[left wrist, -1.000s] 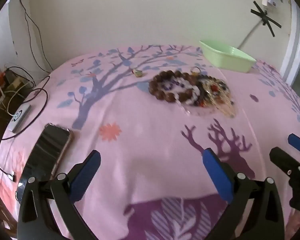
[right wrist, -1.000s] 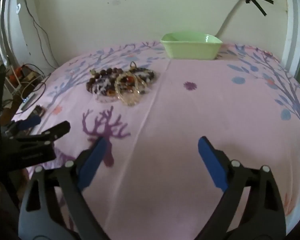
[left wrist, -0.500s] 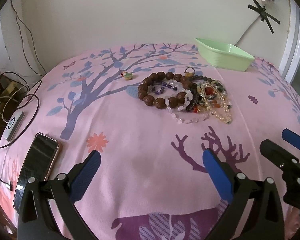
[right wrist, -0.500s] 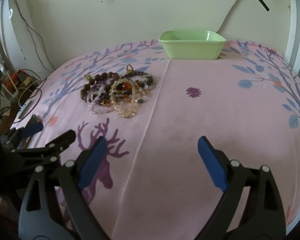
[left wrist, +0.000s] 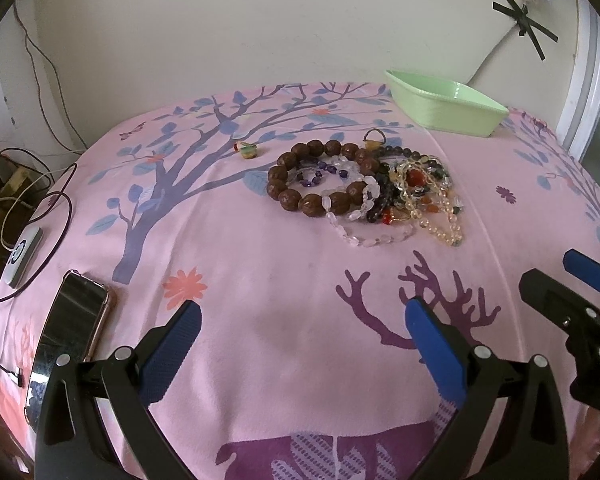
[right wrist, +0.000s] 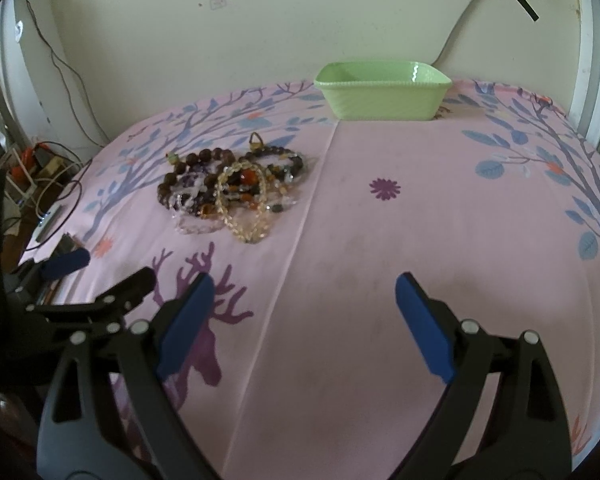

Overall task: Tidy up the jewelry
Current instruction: 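Move the right tool toward the jewelry pile, then close the right gripper on the dark brown wooden bead bracelet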

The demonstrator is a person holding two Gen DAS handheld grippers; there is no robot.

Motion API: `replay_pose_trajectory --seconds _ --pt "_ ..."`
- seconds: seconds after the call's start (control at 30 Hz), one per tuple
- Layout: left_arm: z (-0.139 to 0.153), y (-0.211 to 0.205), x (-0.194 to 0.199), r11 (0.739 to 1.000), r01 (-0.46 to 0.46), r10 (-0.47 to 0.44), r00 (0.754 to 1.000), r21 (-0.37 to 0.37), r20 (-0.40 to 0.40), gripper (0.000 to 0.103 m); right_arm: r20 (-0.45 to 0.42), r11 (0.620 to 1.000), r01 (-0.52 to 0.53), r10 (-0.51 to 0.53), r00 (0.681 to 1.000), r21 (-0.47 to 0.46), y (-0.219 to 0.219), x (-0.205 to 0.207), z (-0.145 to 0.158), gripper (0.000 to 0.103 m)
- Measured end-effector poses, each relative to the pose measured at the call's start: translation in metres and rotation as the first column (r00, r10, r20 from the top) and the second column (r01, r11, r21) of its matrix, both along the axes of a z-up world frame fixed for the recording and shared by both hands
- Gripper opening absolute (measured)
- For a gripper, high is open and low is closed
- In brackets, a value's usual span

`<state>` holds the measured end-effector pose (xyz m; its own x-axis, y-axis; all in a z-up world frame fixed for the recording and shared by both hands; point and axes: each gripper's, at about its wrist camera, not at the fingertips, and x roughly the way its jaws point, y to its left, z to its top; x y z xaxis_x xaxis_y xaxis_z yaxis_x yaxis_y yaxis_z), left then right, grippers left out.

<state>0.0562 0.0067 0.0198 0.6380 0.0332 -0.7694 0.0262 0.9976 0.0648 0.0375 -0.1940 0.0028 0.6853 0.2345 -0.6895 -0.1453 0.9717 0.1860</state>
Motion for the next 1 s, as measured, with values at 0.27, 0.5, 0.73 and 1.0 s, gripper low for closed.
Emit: replay_pose_trajectory --seconds 0.27,0.5,0.73,1.0 --pt "0.006 0.008 0.001 0.999 0.015 -0.013 0.999 -0.032 0.035 0.080 0.012 1.000 0.000 0.000 1.000 -0.002 0.000 0.005 0.004 0.089" --pt "0.014 0.027 0.001 1.000 -0.004 0.007 0.997 -0.030 0.081 0.080 0.025 1.000 -0.014 0.014 1.000 -0.012 0.009 0.013 0.008 0.089" --pt "0.016 0.044 0.008 0.999 -0.003 0.007 0.994 -0.037 0.107 0.080 0.027 0.998 -0.062 0.063 0.998 -0.025 0.020 0.017 0.008 0.073" --pt "0.029 0.080 0.033 0.982 0.017 0.001 0.995 -0.187 0.097 0.072 0.019 0.985 -0.171 0.171 0.985 -0.017 0.040 0.038 0.018 0.035"
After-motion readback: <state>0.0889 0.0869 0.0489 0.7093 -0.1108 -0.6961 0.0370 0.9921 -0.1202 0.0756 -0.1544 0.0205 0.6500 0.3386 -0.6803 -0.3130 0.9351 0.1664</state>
